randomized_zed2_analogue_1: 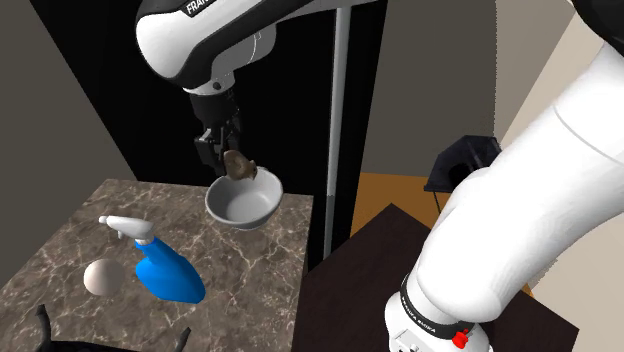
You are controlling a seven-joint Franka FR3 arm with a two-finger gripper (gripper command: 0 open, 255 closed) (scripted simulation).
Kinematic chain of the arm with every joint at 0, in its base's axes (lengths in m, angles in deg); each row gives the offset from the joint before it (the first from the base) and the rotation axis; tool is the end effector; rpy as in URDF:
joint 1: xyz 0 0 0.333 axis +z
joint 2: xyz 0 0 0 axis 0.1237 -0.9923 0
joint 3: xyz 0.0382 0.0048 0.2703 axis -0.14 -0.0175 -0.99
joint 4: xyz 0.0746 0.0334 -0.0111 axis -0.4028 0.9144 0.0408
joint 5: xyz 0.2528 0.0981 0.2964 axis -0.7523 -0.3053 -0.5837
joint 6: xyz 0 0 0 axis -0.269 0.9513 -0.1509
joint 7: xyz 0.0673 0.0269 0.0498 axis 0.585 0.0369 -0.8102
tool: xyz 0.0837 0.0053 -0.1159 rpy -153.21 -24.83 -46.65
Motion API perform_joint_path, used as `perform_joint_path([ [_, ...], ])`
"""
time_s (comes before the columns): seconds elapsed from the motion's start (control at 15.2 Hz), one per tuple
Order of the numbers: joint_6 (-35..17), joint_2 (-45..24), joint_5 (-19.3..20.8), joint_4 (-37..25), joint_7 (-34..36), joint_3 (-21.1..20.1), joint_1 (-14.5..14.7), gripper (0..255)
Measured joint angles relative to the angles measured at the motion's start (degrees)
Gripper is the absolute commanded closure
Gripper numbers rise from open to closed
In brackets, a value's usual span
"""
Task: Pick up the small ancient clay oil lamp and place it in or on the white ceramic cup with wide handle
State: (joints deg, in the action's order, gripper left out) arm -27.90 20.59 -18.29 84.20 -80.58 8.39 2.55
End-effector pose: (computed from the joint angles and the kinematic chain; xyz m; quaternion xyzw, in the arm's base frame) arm 0.4650 0.1586 0.3578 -0.9477 -0.3181 0.0136 0.0209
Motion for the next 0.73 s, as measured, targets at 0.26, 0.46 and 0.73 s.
perform_joint_path([
  [0.26,-3.2,-1.1,0.0,2.1,-0.3,0.0,-0.1,255],
  [0.46,-5.6,-2.2,0.1,3.4,-0.2,-0.1,0.0,255],
  [0.73,-8.5,-3.5,0.1,5.1,-0.2,-0.2,0.0,255],
])
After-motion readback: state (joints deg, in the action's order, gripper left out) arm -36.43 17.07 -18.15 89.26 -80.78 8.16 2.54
